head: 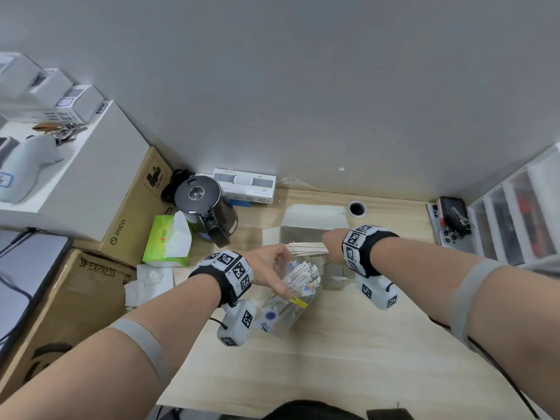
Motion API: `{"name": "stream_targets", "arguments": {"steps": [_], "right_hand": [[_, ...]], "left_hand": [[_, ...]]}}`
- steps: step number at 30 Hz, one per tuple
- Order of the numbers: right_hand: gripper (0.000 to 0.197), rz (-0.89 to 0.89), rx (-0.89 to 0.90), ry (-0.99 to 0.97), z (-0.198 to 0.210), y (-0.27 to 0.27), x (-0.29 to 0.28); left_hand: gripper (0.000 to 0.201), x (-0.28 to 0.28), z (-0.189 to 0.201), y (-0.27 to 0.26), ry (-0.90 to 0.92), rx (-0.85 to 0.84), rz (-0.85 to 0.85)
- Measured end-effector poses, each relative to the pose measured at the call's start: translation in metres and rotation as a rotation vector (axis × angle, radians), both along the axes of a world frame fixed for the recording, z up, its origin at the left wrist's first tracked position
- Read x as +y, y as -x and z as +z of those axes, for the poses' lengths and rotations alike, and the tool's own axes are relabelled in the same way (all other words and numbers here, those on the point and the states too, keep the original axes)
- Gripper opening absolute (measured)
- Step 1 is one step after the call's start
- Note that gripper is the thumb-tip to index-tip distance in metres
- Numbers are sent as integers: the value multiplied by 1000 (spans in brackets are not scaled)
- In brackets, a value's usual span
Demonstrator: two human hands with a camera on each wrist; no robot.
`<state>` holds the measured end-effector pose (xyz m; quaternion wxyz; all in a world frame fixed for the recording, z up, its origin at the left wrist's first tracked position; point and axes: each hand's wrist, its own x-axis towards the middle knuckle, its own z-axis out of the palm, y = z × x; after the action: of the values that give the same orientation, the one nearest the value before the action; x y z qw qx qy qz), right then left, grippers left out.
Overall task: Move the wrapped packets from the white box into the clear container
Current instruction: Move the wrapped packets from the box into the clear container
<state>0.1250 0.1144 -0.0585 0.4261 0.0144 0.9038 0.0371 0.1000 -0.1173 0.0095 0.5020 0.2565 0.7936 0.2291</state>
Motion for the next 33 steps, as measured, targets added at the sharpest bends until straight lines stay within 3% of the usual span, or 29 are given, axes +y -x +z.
{"name": "stream_targets", "arguments": {"steps": [6,11,14,17,21,24,31,33], "right_hand": [[43,-95,125,111,106,-27,19],[26,-109,148,224,141,-42,35],[15,-47,82,265,146,-46,29],[22,76,43,194,139,-46,17],[11,210,7,89,131,-43,1],[17,271,-1,21,129,-37,-13],[30,408,78,-49,145,-30,-50],[24,439,119,-71,147,-30,-56]], "left_hand": [[83,8,23,5,41,109,-79],[87,15,35,3,79,151,-124],[90,20,38,-1,44,155,-115],[87,23,38,-3,10,137,-103],[78,22,34,-6,-1,136,-115],[76,21,33,-9,7,149,-128],[92,25,38,-7,87,198,-155],[96,24,38,-7,110,206,-175]]}}
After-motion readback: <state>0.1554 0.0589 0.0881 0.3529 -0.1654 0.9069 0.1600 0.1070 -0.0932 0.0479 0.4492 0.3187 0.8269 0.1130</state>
